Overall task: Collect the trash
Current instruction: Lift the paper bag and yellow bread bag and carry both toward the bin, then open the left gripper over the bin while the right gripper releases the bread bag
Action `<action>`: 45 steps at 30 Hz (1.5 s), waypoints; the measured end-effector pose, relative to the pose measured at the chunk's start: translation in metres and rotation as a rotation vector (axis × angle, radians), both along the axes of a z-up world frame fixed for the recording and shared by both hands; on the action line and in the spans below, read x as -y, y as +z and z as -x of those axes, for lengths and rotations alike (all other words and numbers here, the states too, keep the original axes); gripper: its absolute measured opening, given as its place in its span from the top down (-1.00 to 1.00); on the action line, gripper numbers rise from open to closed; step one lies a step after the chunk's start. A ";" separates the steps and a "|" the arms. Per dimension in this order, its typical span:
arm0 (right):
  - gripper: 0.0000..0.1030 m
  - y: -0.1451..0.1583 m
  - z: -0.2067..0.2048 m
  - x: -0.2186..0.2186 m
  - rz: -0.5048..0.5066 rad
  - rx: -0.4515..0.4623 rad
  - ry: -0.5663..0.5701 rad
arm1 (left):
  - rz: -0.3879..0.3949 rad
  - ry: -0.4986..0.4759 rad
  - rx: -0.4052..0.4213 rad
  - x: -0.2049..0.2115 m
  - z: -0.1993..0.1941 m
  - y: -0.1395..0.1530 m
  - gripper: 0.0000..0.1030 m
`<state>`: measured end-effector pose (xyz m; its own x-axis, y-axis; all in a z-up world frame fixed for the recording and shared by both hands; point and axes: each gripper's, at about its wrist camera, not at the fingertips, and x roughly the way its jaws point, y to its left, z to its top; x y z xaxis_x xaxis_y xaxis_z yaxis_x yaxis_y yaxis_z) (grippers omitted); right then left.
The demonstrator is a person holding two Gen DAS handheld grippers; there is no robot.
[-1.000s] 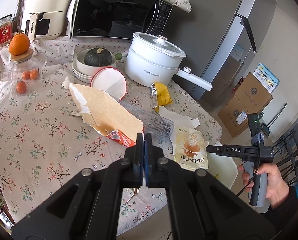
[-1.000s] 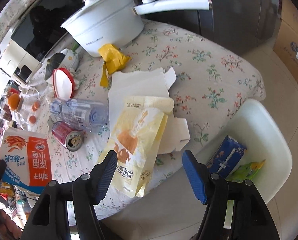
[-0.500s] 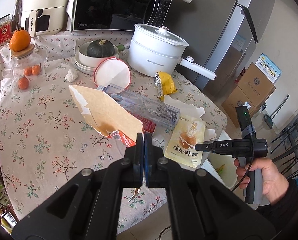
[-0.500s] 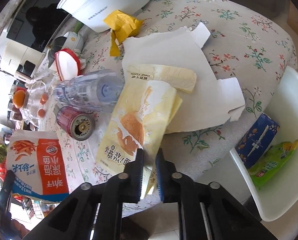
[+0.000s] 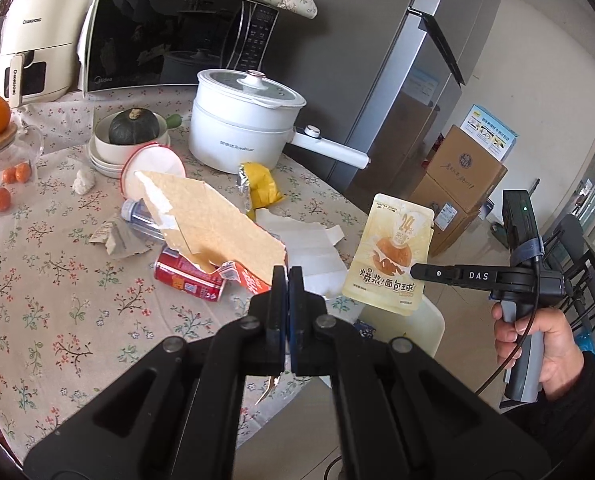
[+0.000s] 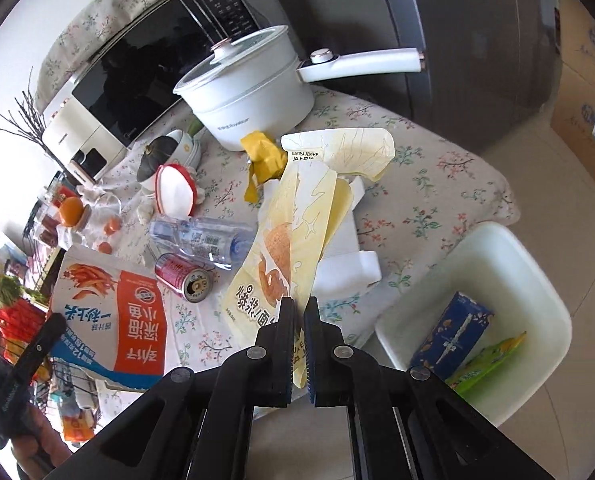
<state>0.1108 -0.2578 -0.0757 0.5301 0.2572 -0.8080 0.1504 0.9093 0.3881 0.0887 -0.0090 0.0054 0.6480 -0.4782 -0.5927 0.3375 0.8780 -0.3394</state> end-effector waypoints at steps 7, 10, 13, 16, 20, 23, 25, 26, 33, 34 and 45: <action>0.90 0.000 0.035 0.071 0.038 -0.027 -0.116 | 0.019 -0.151 0.020 0.071 0.006 0.003 0.98; 0.90 -0.003 0.050 0.098 0.055 -0.038 -0.159 | 0.020 -0.223 0.021 0.107 0.008 0.000 0.98; 0.89 -0.009 0.066 0.120 0.071 -0.055 -0.200 | 0.011 -0.297 0.026 0.144 0.010 -0.004 0.98; 0.89 -0.016 0.078 0.141 0.080 -0.077 -0.236 | 0.000 -0.355 0.030 0.175 0.011 -0.012 0.98; 0.89 -0.026 0.093 0.164 0.088 -0.098 -0.274 | -0.005 -0.410 0.021 0.209 0.011 -0.026 0.98; 0.89 -0.035 0.101 0.177 0.093 -0.124 -0.285 | -0.020 -0.438 0.018 0.230 0.012 -0.037 0.98; 0.89 -0.042 0.105 0.182 0.099 -0.143 -0.288 | -0.032 -0.453 0.019 0.243 0.012 -0.044 0.98; 0.89 -0.044 0.105 0.184 0.100 -0.152 -0.290 | -0.040 -0.458 0.018 0.248 0.011 -0.048 0.98; 0.88 -0.060 0.106 0.193 0.116 -0.192 -0.284 | -0.082 -0.503 0.025 0.272 0.010 -0.071 0.95; 0.88 -0.061 0.106 0.193 0.117 -0.196 -0.284 | -0.079 -0.513 0.025 0.274 0.011 -0.073 0.94; 0.88 -0.053 0.114 0.203 0.102 -0.176 -0.324 | -0.050 -0.591 0.029 0.282 0.024 -0.072 0.95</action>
